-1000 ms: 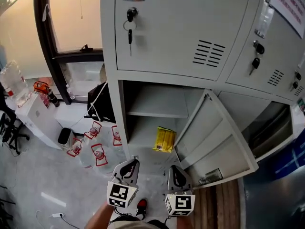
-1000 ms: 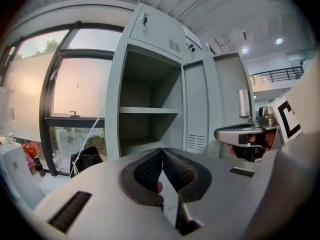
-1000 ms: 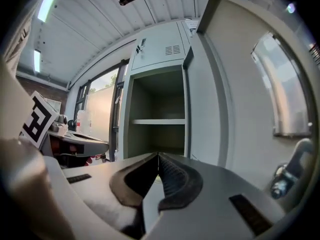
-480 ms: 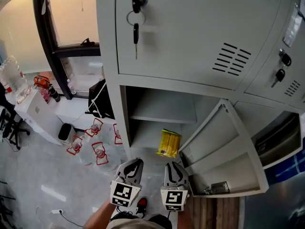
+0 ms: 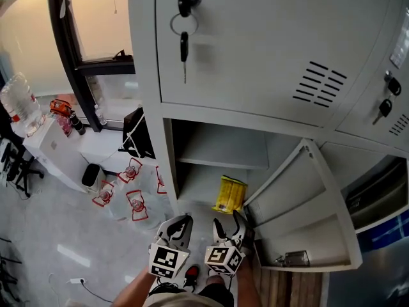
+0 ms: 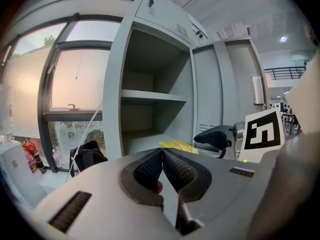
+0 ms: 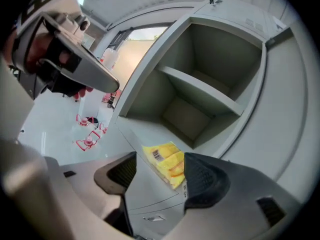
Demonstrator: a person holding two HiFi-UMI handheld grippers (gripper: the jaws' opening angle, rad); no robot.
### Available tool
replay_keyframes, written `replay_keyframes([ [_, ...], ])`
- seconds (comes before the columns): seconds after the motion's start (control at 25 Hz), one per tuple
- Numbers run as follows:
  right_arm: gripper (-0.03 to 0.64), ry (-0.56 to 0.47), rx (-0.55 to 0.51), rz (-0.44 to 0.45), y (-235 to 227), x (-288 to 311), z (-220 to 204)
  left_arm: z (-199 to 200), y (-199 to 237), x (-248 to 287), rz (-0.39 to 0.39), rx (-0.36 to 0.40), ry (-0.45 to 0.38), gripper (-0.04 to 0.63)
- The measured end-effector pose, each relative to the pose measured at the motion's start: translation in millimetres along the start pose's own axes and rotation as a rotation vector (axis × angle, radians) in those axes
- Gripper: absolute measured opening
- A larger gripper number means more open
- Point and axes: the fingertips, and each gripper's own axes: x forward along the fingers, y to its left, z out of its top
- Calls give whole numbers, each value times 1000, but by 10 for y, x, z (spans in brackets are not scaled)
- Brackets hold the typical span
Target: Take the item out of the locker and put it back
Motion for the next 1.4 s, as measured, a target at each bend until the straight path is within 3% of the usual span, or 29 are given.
replay_keyframes([
  [0.2,300,50,-40,-23,2,216,-101,-30,65,12,23,-7,14,23],
  [0.64,296,94,-24,-55,-39,481,-224,-157,138,-4,46,-14,47,23],
  [1.04,171,113,-34,-67,-100,463,-225,-179,187,-36,59,-20,45,23],
  [1.4,115,74,2,-95,-155,357,-118,-146,234,-80,72,-20,31,23],
])
